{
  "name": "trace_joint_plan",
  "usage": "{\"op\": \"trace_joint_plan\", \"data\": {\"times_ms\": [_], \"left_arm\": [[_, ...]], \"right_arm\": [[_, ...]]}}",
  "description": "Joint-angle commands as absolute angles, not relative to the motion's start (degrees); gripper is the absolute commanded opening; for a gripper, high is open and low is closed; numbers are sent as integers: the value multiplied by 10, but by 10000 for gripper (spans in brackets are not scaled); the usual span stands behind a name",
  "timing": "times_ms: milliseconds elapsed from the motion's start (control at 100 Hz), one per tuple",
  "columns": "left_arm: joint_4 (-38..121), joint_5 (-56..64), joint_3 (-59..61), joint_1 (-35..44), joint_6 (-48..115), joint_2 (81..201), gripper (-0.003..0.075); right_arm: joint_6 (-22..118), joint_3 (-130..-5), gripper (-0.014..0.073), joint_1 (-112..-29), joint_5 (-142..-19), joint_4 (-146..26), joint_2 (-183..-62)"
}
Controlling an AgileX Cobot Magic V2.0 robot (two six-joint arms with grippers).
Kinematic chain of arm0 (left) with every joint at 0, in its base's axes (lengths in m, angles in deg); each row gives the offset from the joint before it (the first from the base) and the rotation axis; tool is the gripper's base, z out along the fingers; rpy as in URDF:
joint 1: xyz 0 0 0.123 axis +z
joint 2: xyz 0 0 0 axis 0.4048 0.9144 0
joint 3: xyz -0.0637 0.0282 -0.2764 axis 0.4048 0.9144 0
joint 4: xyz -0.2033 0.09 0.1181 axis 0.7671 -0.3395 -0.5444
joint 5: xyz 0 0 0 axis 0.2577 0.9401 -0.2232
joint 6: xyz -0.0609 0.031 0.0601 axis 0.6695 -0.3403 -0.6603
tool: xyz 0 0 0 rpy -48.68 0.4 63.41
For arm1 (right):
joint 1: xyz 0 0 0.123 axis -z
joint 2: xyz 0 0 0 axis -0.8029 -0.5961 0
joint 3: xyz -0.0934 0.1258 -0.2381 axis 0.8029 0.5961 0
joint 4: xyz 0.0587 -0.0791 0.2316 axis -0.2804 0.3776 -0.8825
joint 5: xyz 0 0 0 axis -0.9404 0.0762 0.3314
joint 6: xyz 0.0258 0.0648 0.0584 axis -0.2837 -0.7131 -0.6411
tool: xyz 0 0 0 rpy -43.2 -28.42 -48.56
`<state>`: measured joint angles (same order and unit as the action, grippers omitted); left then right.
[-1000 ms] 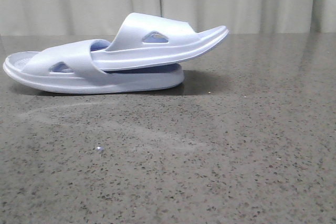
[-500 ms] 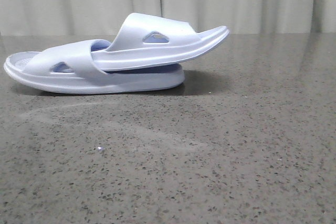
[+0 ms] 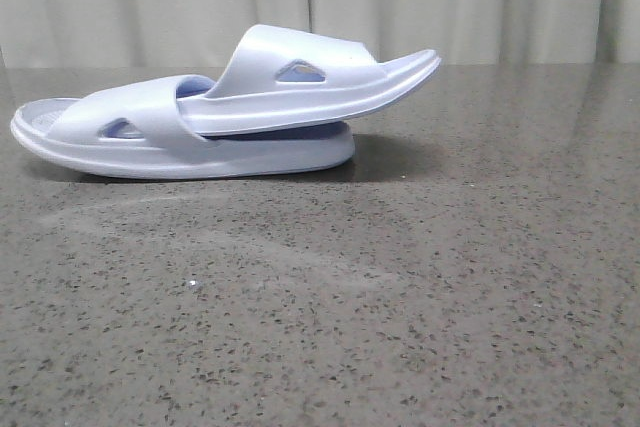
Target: Insert blue slippers together front up
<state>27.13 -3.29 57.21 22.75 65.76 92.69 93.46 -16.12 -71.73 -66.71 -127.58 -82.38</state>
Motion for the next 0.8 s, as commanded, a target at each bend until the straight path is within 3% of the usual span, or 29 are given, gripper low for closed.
{"op": "trace_joint_plan", "data": {"times_ms": [0,790], "left_arm": [[255,-101,584,221,673,923,16],[247,-72,591,218,672,897,15]], "right_arm": [[942,-176,-79,-718,-663,-1276,-825],[942,-176,-79,-718,-663,-1276,-825]]}}
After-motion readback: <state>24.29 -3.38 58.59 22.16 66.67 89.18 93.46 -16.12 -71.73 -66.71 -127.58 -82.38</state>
